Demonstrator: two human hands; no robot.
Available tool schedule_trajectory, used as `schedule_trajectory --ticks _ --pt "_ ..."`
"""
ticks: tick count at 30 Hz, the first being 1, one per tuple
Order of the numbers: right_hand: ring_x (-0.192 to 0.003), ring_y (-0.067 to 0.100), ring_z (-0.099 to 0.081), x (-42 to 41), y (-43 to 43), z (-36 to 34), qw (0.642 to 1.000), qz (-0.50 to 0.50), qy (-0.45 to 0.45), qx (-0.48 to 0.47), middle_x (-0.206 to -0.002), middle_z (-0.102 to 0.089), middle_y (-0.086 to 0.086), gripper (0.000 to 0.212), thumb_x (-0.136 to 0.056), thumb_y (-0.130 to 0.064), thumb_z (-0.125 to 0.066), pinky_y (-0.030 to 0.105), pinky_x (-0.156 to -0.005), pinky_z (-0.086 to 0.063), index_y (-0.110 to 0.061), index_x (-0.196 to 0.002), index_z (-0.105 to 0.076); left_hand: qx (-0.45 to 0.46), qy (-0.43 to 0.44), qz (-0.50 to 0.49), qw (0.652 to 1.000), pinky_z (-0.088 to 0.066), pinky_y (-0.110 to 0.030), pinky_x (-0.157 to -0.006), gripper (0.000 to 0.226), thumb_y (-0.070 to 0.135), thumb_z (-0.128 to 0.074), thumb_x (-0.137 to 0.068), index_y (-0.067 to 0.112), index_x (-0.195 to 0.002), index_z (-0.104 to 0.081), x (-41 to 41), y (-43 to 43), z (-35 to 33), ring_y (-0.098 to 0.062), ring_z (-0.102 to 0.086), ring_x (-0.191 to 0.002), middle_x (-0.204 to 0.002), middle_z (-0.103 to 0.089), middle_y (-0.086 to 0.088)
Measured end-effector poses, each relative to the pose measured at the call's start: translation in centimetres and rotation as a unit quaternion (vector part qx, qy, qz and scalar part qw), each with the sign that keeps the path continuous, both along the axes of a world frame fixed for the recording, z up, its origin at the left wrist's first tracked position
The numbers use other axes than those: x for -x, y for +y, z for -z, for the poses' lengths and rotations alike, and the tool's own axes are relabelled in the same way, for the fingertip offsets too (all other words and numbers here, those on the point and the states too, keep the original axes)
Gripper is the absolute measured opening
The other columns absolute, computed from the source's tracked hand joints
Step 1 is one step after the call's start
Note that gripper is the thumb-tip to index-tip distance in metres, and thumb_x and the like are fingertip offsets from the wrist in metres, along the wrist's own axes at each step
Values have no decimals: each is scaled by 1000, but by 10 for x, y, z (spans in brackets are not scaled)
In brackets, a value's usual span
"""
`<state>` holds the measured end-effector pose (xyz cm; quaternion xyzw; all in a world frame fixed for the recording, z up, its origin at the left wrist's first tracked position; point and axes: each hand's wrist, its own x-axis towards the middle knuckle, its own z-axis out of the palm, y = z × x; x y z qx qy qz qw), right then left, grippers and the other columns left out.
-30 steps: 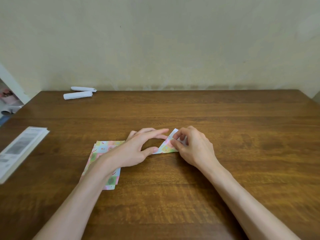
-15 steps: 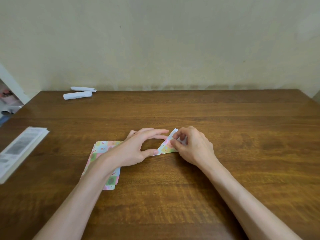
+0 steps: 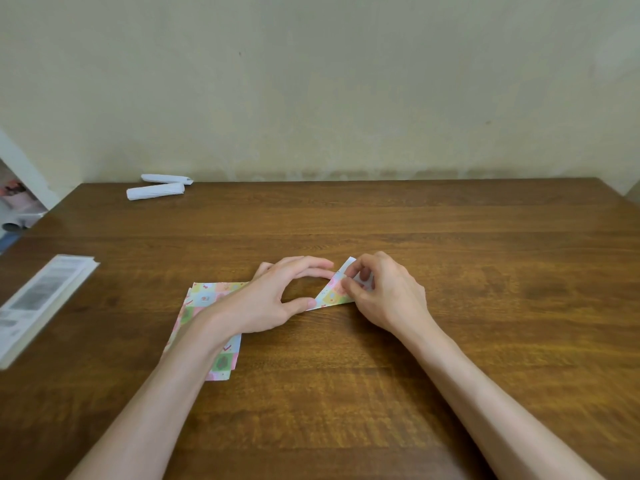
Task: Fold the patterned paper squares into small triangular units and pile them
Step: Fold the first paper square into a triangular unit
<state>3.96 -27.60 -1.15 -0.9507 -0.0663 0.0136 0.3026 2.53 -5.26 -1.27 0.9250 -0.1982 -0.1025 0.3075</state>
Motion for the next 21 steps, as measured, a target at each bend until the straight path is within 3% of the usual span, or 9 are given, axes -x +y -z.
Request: schedule_trajectory --ticks 6,8,12,18,21 --pt "-95 7 -54 0 0 0 1000 3 0 -21 -97 -53 -16 19 -93 -41 -68 35 -76 -40 -40 -107 -55 9 -1 -13 1000 -23 -46 -122 62 25 -68 -100 59 -142 -37 2 -1 -1 -2 -31 -146 -146 -44 40" --pt "-92 7 -55 1 0 1 1000 0 -6 -26 -95 -53 -14 20 -93 -40 -68 34 -73 -37 -41 -106 -52 7 -9 -13 1000 -25 -46 -121 55 26 -69 -99 60 -135 -45 2 0 -1 -2 -33 -145 -148 -40 36" --pt "-96 11 -55 2 3 3 1000 3 -20 11 -96 -50 -13 6 -95 -42 -63 34 -73 -39 -43 -99 -67 -16 -45 10 999 -19 -42 -120 32 27 -68 -99 49 -121 -65 -1 0 2 8 -27 -143 -142 -41 33" --pt "-98 10 -52 4 3 3 999 4 -30 23 -94 -46 -12 13 -94 -38 -60 33 -74 -38 -42 -100 -70 -40 -53 10 998 -18 -41 -118 30 33 -67 -99 53 -123 -66 -1 2 2 8 -20 -145 -137 -42 32" --pt "-103 9 -51 4 2 1 999 1 -26 23 -95 -44 -13 12 -91 -46 -62 33 -75 -38 -43 -100 -70 -47 -51 7 998 -16 -41 -118 32 36 -67 -99 58 -123 -65 -1 3 1 9 -18 -145 -139 -42 33"
